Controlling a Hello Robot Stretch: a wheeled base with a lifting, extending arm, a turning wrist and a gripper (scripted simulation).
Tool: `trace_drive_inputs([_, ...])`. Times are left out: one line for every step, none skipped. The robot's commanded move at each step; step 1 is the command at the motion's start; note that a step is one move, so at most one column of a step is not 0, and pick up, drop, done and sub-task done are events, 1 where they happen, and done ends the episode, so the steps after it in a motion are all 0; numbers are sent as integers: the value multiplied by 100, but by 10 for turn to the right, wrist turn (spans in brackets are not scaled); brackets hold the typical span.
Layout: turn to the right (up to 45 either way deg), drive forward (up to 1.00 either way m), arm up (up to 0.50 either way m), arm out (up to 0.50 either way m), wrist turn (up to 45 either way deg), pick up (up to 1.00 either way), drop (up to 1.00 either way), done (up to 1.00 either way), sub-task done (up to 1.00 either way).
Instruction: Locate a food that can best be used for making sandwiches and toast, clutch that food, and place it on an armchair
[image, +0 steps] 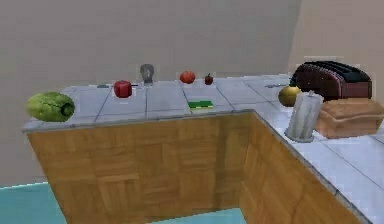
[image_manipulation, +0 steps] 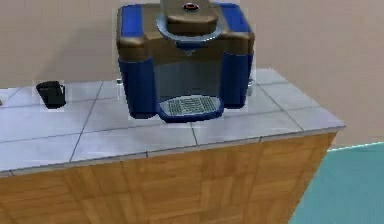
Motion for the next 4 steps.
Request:
trace_drive_inputs([450, 0, 0, 0, 0, 0, 0, 0, 0])
trace_drive_inputs([120, 0, 0, 0, 0, 0, 0, 0, 0])
trace_drive_inputs([0, 25, 0, 0, 0, 0, 0, 0, 0])
trace_drive_inputs([-450, 0, 0, 0, 0, 0, 0, 0, 0])
